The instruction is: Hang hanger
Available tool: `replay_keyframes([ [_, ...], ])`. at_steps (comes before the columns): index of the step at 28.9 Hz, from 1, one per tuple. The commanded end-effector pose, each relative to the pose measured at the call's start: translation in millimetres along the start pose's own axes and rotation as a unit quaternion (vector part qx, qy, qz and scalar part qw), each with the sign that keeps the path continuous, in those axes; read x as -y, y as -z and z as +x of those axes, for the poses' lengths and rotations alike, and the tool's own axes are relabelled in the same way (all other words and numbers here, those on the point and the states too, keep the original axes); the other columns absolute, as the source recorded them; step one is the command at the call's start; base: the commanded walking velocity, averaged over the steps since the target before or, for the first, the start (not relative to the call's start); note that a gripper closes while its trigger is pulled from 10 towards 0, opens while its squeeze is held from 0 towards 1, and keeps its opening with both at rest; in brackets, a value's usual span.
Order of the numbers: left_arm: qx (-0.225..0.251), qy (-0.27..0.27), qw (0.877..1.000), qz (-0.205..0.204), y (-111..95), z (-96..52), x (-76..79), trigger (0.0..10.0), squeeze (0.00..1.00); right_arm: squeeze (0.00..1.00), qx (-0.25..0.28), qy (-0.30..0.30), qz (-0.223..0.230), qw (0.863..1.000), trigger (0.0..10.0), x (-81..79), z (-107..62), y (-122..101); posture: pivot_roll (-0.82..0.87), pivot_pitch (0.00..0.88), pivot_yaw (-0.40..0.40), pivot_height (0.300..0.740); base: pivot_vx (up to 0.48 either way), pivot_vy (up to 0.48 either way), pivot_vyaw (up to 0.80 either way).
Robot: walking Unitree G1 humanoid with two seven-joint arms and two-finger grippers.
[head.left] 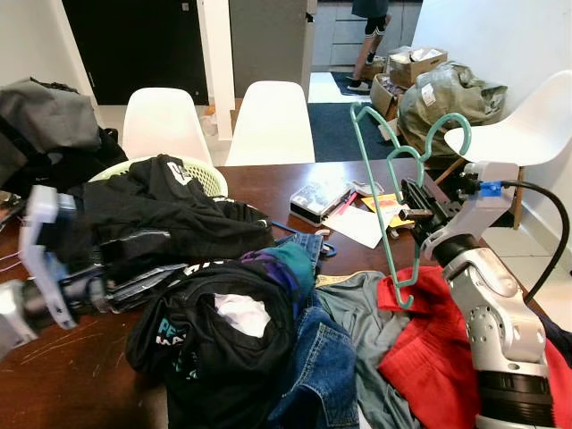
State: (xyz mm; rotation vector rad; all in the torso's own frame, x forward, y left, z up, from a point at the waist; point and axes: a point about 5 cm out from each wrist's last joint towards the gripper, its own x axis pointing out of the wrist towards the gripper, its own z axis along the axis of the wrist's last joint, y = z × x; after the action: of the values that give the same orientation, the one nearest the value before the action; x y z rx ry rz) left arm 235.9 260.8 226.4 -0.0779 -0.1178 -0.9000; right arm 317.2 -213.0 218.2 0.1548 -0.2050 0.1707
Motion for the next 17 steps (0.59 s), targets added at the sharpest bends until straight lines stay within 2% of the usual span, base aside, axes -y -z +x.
replay_keyframes([
  [1,-0.001,-0.009,1.0,-0.001,2.8,-7.5,-2.8,10.0,0.0,0.0,0.0,-0.002,-0.002,1.0,10.0,0.2,-1.7,-2.0,-0.03,0.0,-0.019,0.74,0.0,0.0,0.0],
  [2,0.004,-0.013,1.0,-0.002,3.0,-12.6,-4.9,10.0,0.0,0.0,0.0,-0.001,-0.002,1.0,10.0,0.6,-1.8,-1.8,-0.02,0.0,-0.022,0.74,0.0,0.0,0.0],
  [4,0.004,-0.013,1.0,-0.002,3.0,-12.6,-4.9,10.0,0.0,0.0,0.0,-0.001,-0.002,1.0,10.0,0.6,-1.8,-1.8,-0.02,0.0,-0.022,0.74,0.0,0.0,0.0],
  [6,0.008,-0.029,1.0,-0.005,8.8,-19.7,-11.8,10.0,0.0,0.0,-0.002,-0.003,0.0,1.0,10.0,-1.0,-1.1,-0.4,-0.02,0.0,-0.029,0.74,0.0,0.0,0.0],
  [11,0.009,-0.025,1.0,-0.017,16.3,-18.7,-15.1,10.0,0.0,0.0,-0.004,-0.006,0.002,1.0,10.0,-2.7,-0.5,0.9,-0.01,0.0,-0.03,0.74,0.0,0.0,0.0],
  [13,-0.004,-0.03,1.0,-0.005,23.7,-9.6,-23.2,10.0,0.0,0.0,-0.007,-0.008,0.003,1.0,10.0,-4.2,-2.0,2.1,-0.02,0.0,-0.025,0.74,0.0,0.0,0.0],
  [14,-0.004,-0.03,1.0,-0.005,23.7,-9.6,-23.2,10.0,0.0,0.0,-0.007,-0.008,0.003,1.0,10.0,-4.2,-2.0,2.1,-0.02,0.0,-0.025,0.74,0.0,0.0,0.0],
  [16,-0.032,-0.029,0.998,0.034,29.4,5.9,-34.3,10.0,0.0,0.0,-0.014,-0.008,0.005,1.0,10.0,-5.0,-7.2,5.0,-0.03,0.0,-0.024,0.74,0.0,0.0,0.0],
  [17,-0.034,-0.025,0.998,0.037,29.5,8.7,-34.6,10.0,0.0,0.0,-0.016,-0.007,0.005,1.0,10.0,-4.9,-8.0,5.6,-0.03,0.0,-0.024,0.74,0.0,0.0,0.0],
])
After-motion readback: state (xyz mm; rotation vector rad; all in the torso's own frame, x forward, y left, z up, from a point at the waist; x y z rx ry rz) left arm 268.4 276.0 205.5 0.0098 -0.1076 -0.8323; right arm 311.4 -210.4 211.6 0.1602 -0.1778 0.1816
